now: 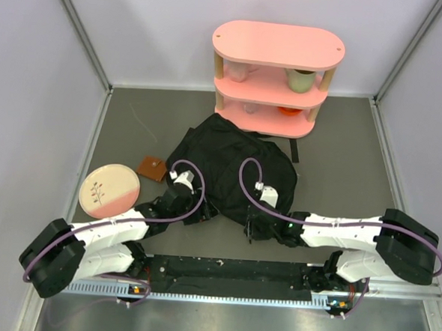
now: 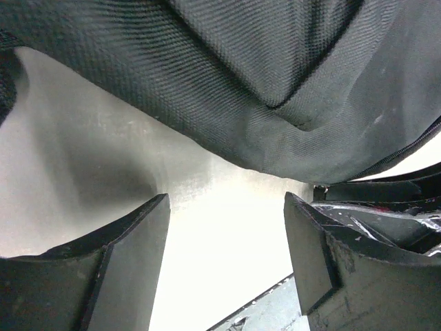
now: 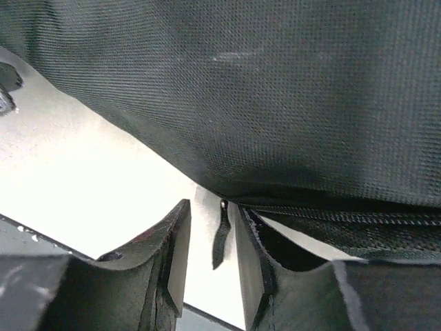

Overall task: Pack the student bag
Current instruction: Zip the student bag at the center of the board.

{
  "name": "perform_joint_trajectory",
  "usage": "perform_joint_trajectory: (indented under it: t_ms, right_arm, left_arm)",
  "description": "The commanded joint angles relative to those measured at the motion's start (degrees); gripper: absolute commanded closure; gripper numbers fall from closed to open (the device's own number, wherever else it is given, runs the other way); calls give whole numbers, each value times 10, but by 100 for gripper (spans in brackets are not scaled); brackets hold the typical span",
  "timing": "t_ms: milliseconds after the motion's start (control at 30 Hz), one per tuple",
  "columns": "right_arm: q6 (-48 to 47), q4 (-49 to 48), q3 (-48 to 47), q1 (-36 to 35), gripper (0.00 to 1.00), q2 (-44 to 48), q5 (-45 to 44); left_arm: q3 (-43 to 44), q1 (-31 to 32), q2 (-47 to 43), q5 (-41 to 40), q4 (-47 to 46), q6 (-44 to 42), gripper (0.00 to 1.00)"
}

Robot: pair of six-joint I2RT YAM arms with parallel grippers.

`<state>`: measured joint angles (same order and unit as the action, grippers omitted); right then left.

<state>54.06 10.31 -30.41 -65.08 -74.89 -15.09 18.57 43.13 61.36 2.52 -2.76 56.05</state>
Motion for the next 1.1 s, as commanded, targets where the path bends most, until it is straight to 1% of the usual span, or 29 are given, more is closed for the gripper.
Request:
perform_joint_trajectory:
  t_ms: [0, 167, 267, 300, 367, 400, 467, 500, 533, 600, 667, 733, 800, 833, 900, 933, 1000, 1067]
  right_arm:
    - [1, 20, -4, 0, 66, -37, -14]
    - [12, 39, -26, 0, 65, -78, -25]
    - [26, 64, -30, 0, 68, -87, -40]
    - [34, 69, -30, 0, 72, -86, -44]
    - [35, 76, -25, 0, 77, -88, -51]
    - [34, 77, -25, 0, 84, -89, -52]
    - [34, 78, -25, 0, 92, -94, -52]
    - [34, 78, -25, 0, 98, -97, -53]
    - [33, 78, -27, 0, 100, -100, -52]
    - [34, 80, -30, 0, 100, -110, -53]
    - [34, 80, -32, 0, 100, -112, -53]
    - [32, 78, -30, -1, 100, -105, -52]
    - [25, 78, -25, 0, 100, -92, -54]
    - [22, 79, -22, -1, 100, -72, -53]
    - [10, 78, -15, -1, 100, -51, -55]
    - [7, 79, -13, -1, 100, -26, -56]
    - [-4, 83, -7, -1, 100, -1, -54]
    - [-11, 89, -4, -1, 100, 33, -55]
  left_arm:
    - [4, 12, 5, 1, -39, 20, 28]
    - [16, 21, 37, 5, -68, 26, 28]
    - [21, 22, 60, 9, -93, 34, 28]
    - [21, 22, 67, 8, -100, 39, 28]
    - [22, 22, 87, 6, -120, 49, 28]
    - [23, 22, 93, 7, -129, 54, 28]
    - [24, 22, 115, 8, -153, 66, 28]
    - [24, 22, 122, 8, -161, 70, 28]
    - [24, 22, 136, 10, -170, 76, 28]
    - [25, 22, 153, 12, -202, 89, 29]
    - [29, 22, 175, 14, -219, 96, 32]
    - [32, 21, 196, 15, -238, 100, 39]
    - [35, 19, 210, 15, -244, 102, 50]
    - [36, 16, 213, 17, -249, 102, 66]
    - [37, 13, 220, 15, -245, 101, 77]
    - [39, 8, 220, 14, -235, 98, 90]
    - [45, 3, 215, 13, -220, 71, 99]
    - [71, 3, 209, 8, -161, 8, 100]
